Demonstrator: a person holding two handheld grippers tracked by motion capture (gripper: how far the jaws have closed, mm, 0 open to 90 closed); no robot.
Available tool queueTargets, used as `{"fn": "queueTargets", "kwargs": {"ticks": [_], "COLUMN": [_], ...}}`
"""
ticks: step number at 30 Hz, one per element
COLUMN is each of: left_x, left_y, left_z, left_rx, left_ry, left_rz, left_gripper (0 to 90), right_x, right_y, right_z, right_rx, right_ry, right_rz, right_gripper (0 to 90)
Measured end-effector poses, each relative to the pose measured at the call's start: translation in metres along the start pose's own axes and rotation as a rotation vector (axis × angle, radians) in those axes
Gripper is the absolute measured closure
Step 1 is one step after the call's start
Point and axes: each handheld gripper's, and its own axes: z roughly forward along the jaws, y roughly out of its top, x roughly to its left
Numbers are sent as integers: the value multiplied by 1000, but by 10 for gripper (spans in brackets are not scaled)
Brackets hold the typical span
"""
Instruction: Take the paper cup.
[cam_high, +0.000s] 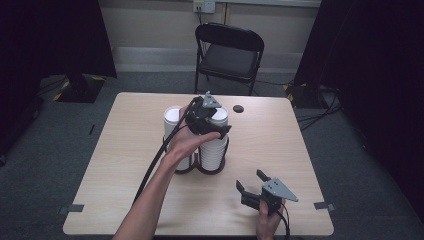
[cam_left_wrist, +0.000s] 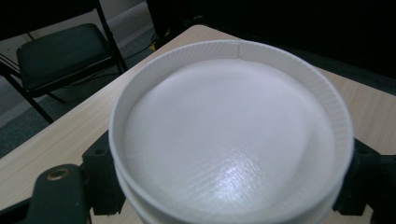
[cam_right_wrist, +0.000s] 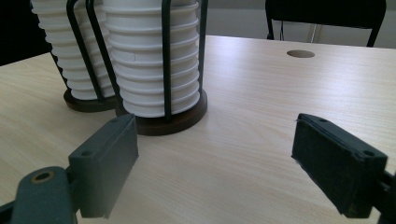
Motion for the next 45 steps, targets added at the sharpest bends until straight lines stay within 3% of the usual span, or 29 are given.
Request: {"fn": "queueTargets", "kwargs": {"ticks": [5,6,11,18,23,27,37,39,45], "left_x": [0,0,0,0,0,-3,-4,-4,-3], "left_y": [0,0,0,0,1,0,0,0,2], "left_z": [0,0,-1,-5,-8,-7,-12,-13,-20], "left_rx": [-3,-14,-20,-83,-90,-100,-131,-141,-202], "left_ry": [3,0,2,11,10,33,29,31,23], "left_rz": [-10,-28,-28,-66,-59,-42,-56,-44,-66], "left_gripper": [198,202,209,209,211,211,212,213,213], "right_x": [0,0,0,0,0,0,0,0,0], "right_y": [0,0,0,0,0,0,0,0,0], "right_z": [0,1,0,0,0,0,0,0,0], "right_rx": [2,6,1,-1,1,-1,-1,-1,-2], "right_ry": [-1,0,-2,-3,-3,-2,-4,-4,-2], "right_rz": [-2,-3,-6,-2,-4,-2,2,1,0], "right_gripper": [140,140,140,140,140,140,140,139,139]}}
